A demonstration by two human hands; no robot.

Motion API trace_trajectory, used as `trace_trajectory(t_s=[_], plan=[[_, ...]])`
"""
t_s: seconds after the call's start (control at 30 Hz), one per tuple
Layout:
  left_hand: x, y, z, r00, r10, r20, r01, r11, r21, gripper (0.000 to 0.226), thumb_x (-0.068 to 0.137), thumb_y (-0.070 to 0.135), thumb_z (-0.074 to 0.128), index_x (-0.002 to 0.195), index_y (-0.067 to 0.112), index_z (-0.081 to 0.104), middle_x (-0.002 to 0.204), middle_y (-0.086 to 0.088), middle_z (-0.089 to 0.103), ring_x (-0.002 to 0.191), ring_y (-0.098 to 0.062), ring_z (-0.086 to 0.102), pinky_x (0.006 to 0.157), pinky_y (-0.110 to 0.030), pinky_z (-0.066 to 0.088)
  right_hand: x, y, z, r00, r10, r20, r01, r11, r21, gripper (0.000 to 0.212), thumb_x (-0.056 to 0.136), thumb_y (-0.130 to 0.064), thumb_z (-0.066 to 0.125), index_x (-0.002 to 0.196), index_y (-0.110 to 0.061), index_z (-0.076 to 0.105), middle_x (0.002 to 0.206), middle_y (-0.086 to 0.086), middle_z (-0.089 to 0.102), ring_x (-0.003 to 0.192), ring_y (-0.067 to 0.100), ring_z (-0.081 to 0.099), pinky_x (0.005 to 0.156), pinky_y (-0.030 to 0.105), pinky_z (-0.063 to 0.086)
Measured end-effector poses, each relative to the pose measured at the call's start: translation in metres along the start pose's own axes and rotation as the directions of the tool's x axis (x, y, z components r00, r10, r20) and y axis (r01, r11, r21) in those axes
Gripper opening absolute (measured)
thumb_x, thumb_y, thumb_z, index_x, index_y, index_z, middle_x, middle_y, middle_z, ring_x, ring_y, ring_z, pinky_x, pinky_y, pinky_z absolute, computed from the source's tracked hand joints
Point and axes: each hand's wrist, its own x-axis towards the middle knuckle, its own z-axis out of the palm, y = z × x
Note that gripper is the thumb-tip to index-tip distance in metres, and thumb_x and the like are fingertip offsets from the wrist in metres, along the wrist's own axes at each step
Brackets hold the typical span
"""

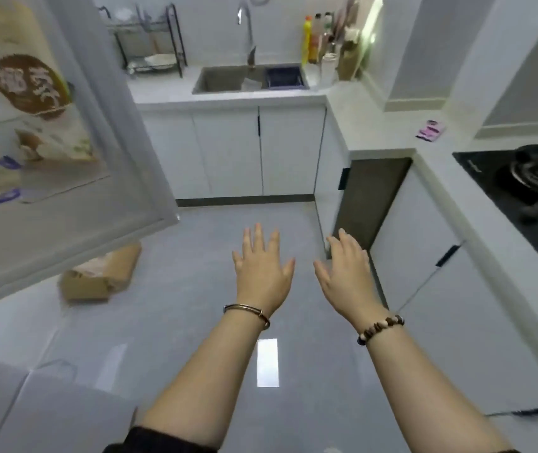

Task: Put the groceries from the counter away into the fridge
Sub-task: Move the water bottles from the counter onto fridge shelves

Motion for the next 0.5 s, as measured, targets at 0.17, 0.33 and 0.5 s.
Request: trace_trajectory(t_s=[0.17, 0.33, 0.5], plan=[[0.024, 0.130, 0.051, 0.980, 0.191, 0.052, -0.190, 0.982, -0.017, 0.064, 0.097, 0.045, 0.036, 0.150, 0.024, 0.009, 0.159, -0.005, -0.005, 0.145, -0.025, -0.010, 0.116, -0.052, 0.006, -0.014, 0.116, -0.060, 0.977, 0.206, -0.061, -0.206, 0.978, -0.004, 0.059, 0.099, -0.046, 0.027, 0.149, -0.016, 0.019, 0.158, 0.007, 0.007, 0.145, 0.022, 0.003, 0.117, 0.043, 0.003], [0.027, 0.237, 0.094, 0.915, 0.383, 0.125, -0.378, 0.924, -0.062, 0.063, 0.097, 0.046, 0.035, 0.150, 0.024, 0.009, 0.159, -0.005, -0.004, 0.145, -0.025, -0.009, 0.116, -0.052, 0.008, -0.040, 0.213, -0.106, 0.910, 0.381, -0.162, -0.387, 0.922, -0.012, 0.058, 0.098, -0.046, 0.029, 0.149, -0.018, 0.020, 0.159, 0.007, 0.005, 0.145, 0.021, 0.000, 0.117, 0.044, 0.003], [0.022, 0.321, 0.127, 0.793, 0.578, 0.190, -0.570, 0.815, -0.101, 0.064, 0.097, 0.047, 0.034, 0.151, 0.024, 0.009, 0.159, -0.006, -0.004, 0.145, -0.026, -0.009, 0.115, -0.053, 0.004, -0.077, 0.280, -0.133, 0.777, 0.573, -0.261, -0.584, 0.811, 0.041, 0.057, 0.098, -0.045, 0.030, 0.147, -0.017, 0.023, 0.158, 0.009, 0.009, 0.145, 0.023, 0.002, 0.117, 0.046, 0.006]])
